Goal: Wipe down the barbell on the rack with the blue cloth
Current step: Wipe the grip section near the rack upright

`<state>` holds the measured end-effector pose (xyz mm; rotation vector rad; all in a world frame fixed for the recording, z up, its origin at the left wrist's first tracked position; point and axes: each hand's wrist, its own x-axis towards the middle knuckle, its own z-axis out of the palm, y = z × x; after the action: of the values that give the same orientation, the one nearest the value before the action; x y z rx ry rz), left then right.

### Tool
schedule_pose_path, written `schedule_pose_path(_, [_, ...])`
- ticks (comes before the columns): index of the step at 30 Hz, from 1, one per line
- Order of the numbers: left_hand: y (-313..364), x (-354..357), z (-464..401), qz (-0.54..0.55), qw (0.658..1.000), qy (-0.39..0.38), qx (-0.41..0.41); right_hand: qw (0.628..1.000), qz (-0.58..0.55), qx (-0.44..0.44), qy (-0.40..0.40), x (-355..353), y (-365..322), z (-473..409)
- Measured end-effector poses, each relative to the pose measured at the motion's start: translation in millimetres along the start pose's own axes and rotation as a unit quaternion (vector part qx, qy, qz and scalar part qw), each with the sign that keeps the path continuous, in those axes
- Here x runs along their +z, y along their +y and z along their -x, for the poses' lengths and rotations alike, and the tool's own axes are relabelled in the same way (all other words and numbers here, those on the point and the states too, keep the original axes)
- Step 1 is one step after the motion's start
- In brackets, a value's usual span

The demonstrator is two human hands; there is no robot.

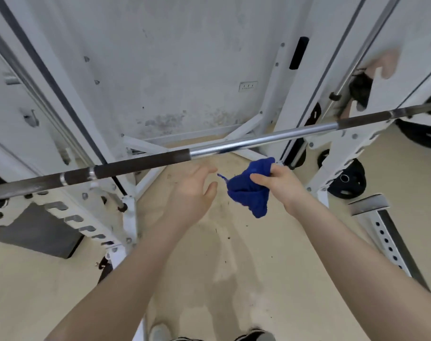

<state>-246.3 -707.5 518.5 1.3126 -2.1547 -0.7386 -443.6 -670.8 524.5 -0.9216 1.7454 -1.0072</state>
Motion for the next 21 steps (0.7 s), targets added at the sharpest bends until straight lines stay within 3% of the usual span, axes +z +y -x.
schedule_pose_path(2, [29,28,-4,0.041,0.998,-0.044,-0.006,0.999,-0.031,-0.026,-0.019,-36,7,5])
schedule_pose_path(5, [70,70,-10,0.117,0.985,-0.127,-0.010,0.981,-0.171,-0.053,-0.081,-81,18,15])
schedule_pose_path(9, [122,117,-13,0.275,0.948,-0.160,-0.011,0.965,-0.241,-0.046,-0.089,-130,25,23])
schedule_pose_path(11, [142,134,-20,0.331,0.928,-0.160,-0.049,0.987,-0.155,-0.049,-0.001,-154,30,18])
schedule_pose_path(14, [165,152,-36,0.269,0.947,-0.154,-0.083,0.990,0.066,-0.016,0.122,-188,41,4])
schedule_pose_path(17, [180,169,-56,0.208,0.959,-0.177,-0.080,0.967,0.214,0.029,0.132,-214,52,-8])
schedule_pose_path(18, [184,175,-63,0.203,0.959,-0.180,-0.077,0.969,0.201,0.045,0.138,-222,54,-12])
schedule_pose_path(19, [188,181,-71,0.204,0.960,-0.176,-0.079,0.980,0.116,0.069,0.144,-230,56,-17])
schedule_pose_path(21, [191,188,-89,0.189,0.969,-0.137,-0.077,0.974,-0.137,0.114,0.141,-241,51,-22])
